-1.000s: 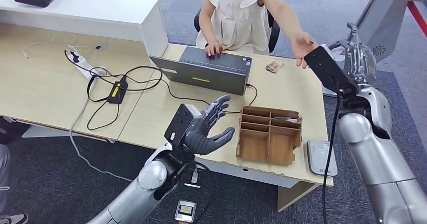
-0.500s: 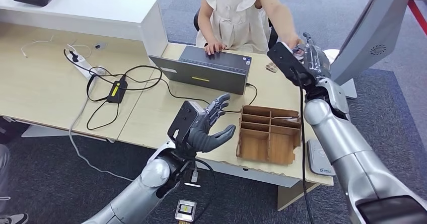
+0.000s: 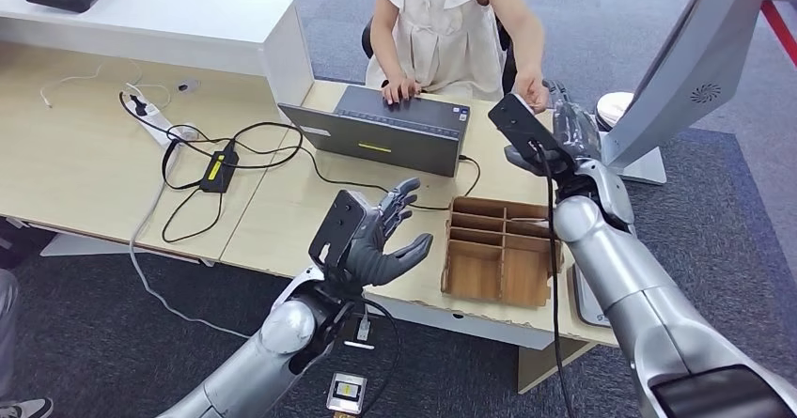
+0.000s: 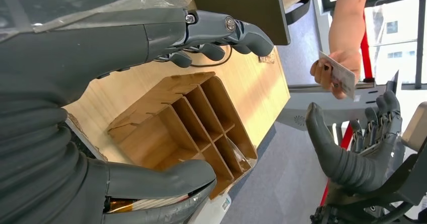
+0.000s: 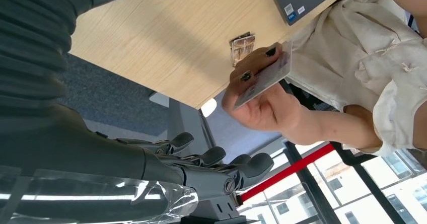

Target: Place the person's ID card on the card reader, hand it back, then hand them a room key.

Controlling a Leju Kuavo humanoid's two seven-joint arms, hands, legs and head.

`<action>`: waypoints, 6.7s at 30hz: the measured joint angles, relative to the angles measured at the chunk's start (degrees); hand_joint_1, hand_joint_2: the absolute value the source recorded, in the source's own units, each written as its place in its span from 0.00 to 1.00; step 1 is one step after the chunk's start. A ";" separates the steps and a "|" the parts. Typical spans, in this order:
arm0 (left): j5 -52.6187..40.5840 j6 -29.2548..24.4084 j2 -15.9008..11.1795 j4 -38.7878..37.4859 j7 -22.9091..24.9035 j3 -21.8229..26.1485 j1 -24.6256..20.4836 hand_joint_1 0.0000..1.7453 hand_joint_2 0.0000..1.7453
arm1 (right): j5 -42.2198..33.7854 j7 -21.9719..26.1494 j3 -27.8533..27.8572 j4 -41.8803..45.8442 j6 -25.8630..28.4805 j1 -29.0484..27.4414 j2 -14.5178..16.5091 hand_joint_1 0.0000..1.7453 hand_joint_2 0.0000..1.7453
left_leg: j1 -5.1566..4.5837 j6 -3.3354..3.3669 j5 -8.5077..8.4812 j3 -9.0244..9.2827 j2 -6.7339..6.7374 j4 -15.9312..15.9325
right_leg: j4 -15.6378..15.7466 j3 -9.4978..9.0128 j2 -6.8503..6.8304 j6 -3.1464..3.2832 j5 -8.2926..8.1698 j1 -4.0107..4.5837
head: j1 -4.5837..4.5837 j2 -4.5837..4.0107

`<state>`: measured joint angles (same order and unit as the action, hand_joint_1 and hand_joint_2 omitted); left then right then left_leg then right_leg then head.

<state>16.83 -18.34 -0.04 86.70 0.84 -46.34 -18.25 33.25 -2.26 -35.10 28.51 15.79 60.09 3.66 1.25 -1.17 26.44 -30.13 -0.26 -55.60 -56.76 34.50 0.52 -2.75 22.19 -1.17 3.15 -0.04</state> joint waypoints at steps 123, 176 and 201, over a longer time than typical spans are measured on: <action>0.17 -3.60 3.40 0.51 -6.32 0.51 -3.78 0.00 1.00 | 11.39 -1.72 -3.46 18.17 0.44 -20.90 -13.46 0.00 1.00 | -0.01 0.00 -0.03 0.03 0.02 0.00 | 0.03 -0.03 0.02 0.02 -0.03 -0.01 | 0.00 0.00; 0.09 -1.76 3.71 -0.91 -6.31 0.46 -3.82 0.00 1.00 | 12.35 -2.71 -4.94 18.14 -3.47 -21.46 -11.02 1.00 1.00 | -0.01 0.00 -0.03 0.04 0.02 0.00 | 0.03 -0.04 0.02 0.02 -0.03 -0.01 | 0.01 0.00; 1.16 -0.07 3.72 -1.85 -6.27 -0.03 -3.66 0.00 1.00 | 12.73 -2.79 -1.34 28.26 8.50 -19.80 -11.63 1.00 1.00 | -0.02 0.01 -0.04 0.05 0.03 -0.01 | 0.03 -0.03 0.02 0.01 -0.05 -0.02 | 0.01 0.00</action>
<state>17.99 -18.40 3.68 84.85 -5.44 -46.37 -21.91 45.98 -5.04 -36.44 56.77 24.29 40.29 -7.98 1.23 -1.16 26.40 -30.08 -0.23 -55.61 -56.73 34.47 0.54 -2.73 22.14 -1.19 3.15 -0.04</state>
